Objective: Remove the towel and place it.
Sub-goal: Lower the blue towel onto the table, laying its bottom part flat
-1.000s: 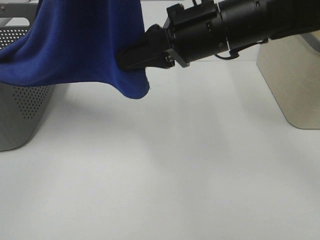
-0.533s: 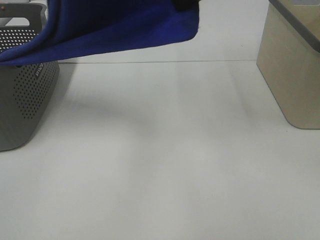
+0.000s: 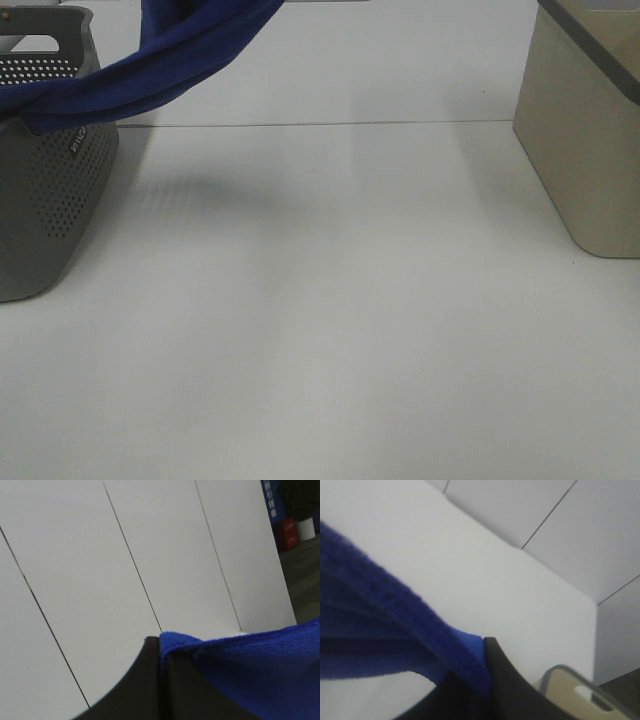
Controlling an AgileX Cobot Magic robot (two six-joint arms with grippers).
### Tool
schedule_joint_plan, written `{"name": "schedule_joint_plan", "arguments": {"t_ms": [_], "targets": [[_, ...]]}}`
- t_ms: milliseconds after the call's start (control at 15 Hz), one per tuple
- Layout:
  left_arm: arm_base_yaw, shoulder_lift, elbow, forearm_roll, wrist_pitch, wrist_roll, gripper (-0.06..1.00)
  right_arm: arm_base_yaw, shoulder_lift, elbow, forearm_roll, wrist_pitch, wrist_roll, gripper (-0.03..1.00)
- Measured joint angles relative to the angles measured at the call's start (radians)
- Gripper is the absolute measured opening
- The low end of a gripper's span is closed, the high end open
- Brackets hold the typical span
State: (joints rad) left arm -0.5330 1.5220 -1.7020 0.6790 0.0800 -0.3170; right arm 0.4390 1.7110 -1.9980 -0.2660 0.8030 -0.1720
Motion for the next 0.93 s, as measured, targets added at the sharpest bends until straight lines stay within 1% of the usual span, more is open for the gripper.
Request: {"name": "schedule_joint_plan", "arguments": {"t_ms": [67, 133, 200, 333, 467, 533, 600, 667, 733, 800, 933], "targets": [[0.022, 0.015, 0.0, 0.004, -0.055, 0.0, 0.0, 0.0, 0.02, -0.038, -0.061, -0.035, 0.02, 0.02], [0.058, 0.041, 0.0, 0.008, -0.144, 0.0, 0.0, 0.0, 0.032, -0.062, -0.115, -0.076, 0.035, 0.02], [0.111, 0.075, 0.0, 0.009, -0.233, -0.004, 0.0, 0.0, 0.034, -0.07, -0.182, -0.137, 0.043, 0.02], [0.139, 0.097, 0.0, 0.014, -0.296, 0.002, 0.0, 0.0, 0.035, -0.071, -0.204, -0.181, 0.043, 0.02], [0.17, 0.12, 0.0, 0.018, -0.394, 0.046, 0.0, 0.0, 0.045, -0.071, -0.234, -0.233, 0.044, 0.02], [0.18, 0.128, 0.0, 0.018, -0.427, 0.061, 0.0, 0.0, 0.047, -0.071, -0.24, -0.243, 0.044, 0.02], [0.193, 0.148, 0.0, 0.018, -0.481, 0.082, 0.0, 0.0, 0.059, -0.071, -0.249, -0.26, 0.05, 0.02], [0.201, 0.163, 0.0, 0.018, -0.515, 0.105, 0.0, 0.0, 0.068, -0.071, -0.258, -0.263, 0.056, 0.02], [0.206, 0.172, 0.0, 0.018, -0.524, 0.131, 0.0, 0.0, 0.078, -0.071, -0.268, -0.263, 0.067, 0.02], [0.205, 0.175, 0.0, 0.018, -0.525, 0.18, 0.0, 0.0, 0.082, -0.071, -0.276, -0.263, 0.074, 0.02], [0.205, 0.183, 0.0, 0.016, -0.544, 0.299, 0.0, 0.0, 0.087, -0.071, -0.323, -0.275, 0.106, 0.02]]}}
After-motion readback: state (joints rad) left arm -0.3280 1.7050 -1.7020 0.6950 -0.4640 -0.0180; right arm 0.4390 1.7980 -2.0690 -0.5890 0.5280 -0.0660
